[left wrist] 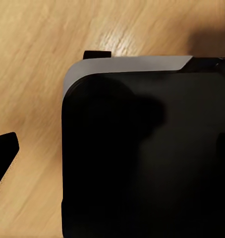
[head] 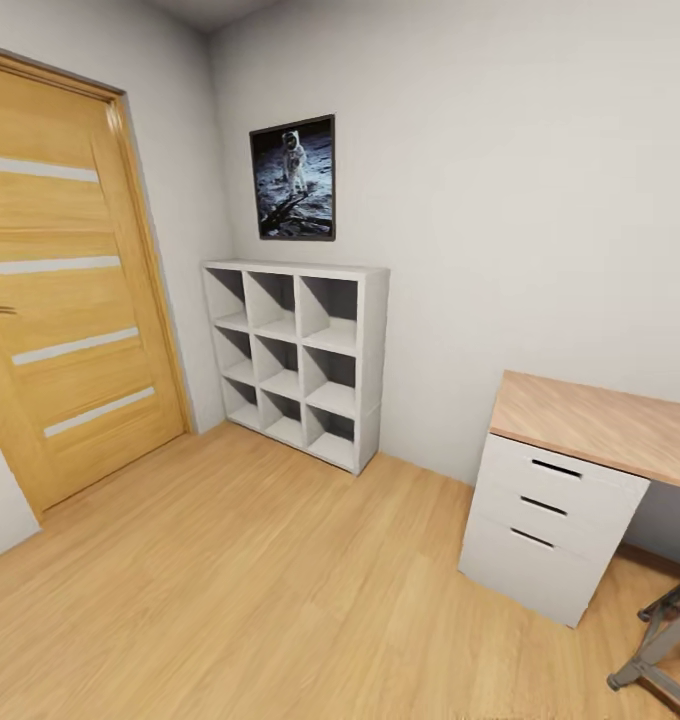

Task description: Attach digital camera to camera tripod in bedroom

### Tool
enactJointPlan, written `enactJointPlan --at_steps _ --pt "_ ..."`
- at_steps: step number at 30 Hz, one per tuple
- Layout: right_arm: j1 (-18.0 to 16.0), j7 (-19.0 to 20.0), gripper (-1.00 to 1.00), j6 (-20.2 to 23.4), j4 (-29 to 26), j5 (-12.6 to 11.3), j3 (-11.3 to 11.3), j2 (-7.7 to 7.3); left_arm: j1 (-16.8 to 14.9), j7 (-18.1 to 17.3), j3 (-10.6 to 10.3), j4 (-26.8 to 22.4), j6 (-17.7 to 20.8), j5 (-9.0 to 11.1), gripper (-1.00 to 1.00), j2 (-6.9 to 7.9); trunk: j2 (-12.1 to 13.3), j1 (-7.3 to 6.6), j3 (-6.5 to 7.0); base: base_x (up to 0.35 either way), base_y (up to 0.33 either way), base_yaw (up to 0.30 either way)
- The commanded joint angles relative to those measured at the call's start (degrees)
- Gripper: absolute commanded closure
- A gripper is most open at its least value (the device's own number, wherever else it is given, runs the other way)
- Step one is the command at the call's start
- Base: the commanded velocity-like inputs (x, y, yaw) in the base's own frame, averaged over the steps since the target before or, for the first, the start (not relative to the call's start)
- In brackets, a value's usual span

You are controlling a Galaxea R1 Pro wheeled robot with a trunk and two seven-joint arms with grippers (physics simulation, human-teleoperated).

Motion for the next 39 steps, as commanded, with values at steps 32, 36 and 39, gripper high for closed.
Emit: enactJointPlan --at_steps 32,36,39 --pt "-0.01 0.01 -1.00 0.12 0.00 -0.03 0.06 -0.07 0.00 0.09 0.31 0.16 -0.07 0.48 -1.00 -0.08 -0.02 0.00 -0.04 0.000 -0.059 -0.180" --pt "-0.01 0.01 -1.00 -0.10 0.00 0.07 0.20 -0.08 0.00 0.12 0.35 0.19 -0.07 0.52 -1.00 -0.08 -0.02 0.00 -0.04 0.000 -0.070 -0.004" --pt "-0.01 0.01 -1.00 -0.21 0.00 0.28 0.40 -0.09 0.00 0.14 0.38 0.20 -0.07 0.53 -1.00 -0.08 -0.02 0.00 -0.04 0.000 -0.019 -0.001"
